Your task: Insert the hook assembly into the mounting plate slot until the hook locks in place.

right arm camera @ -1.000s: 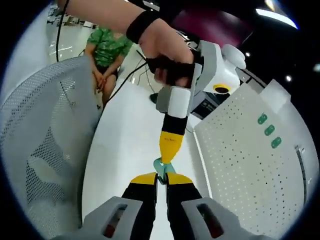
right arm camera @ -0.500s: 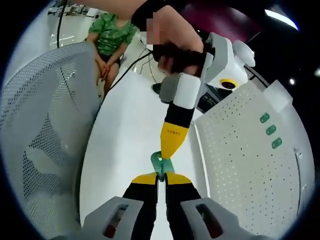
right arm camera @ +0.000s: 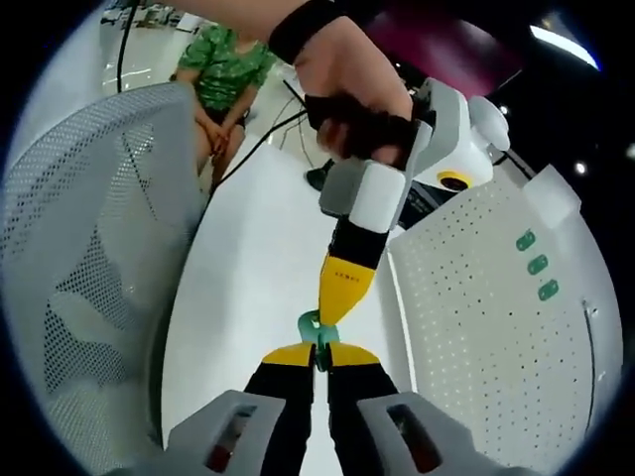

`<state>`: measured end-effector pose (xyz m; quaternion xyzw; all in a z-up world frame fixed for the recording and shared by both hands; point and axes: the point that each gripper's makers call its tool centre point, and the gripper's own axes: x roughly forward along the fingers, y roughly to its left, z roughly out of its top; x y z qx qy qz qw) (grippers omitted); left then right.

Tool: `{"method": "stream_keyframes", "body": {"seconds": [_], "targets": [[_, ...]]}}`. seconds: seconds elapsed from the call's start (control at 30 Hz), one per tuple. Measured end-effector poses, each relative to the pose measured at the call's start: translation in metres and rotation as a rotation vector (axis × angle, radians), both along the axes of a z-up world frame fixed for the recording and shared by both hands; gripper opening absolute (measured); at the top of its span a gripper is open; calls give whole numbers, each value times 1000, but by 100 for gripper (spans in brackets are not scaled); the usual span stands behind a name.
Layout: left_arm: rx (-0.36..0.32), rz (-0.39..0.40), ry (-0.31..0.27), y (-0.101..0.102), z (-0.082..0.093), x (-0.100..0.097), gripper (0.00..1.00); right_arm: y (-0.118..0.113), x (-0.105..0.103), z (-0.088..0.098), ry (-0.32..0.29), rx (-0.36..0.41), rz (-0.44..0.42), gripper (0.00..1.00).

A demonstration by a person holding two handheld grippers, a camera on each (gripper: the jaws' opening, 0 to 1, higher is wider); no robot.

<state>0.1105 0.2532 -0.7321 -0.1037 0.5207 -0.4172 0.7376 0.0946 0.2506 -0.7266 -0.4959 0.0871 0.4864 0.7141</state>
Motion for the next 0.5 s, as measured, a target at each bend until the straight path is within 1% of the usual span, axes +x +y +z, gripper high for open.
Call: {"method": "stream_keyframes", "body": {"seconds": [0.03,0.1,0.13,0.17,0.23,0.33,0.4,0.47,0.5], "targets": [[-1,-1,-2,0,0,0,2,0,-1,-1,2,-2,3,2],[1,-13,-15,0,0,-2,2,1,-3,-1,34,29,-21,1],[-7,-15,-44,-1,2,0,2,0,-1,0,26,26,-27,1],[-7,-23,-59,-1,2,-1,2,0,-1,0,24,25,-30,1],[-5,-14,-50,-1,2,-1,2,0,-1,0,26,24,-34,1],[-8,-15,-66,-2,4,-1,2,0,-1,1,15,21,-37,1],[-10,-34,-116,-3,8,1,2,-1,0,3,8,25,-44,1],[-13,-71,-198,-4,10,5,3,-1,2,4,-5,21,-52,1],[-6,-73,-206,-4,9,4,3,-2,2,4,1,22,-55,1]]}}
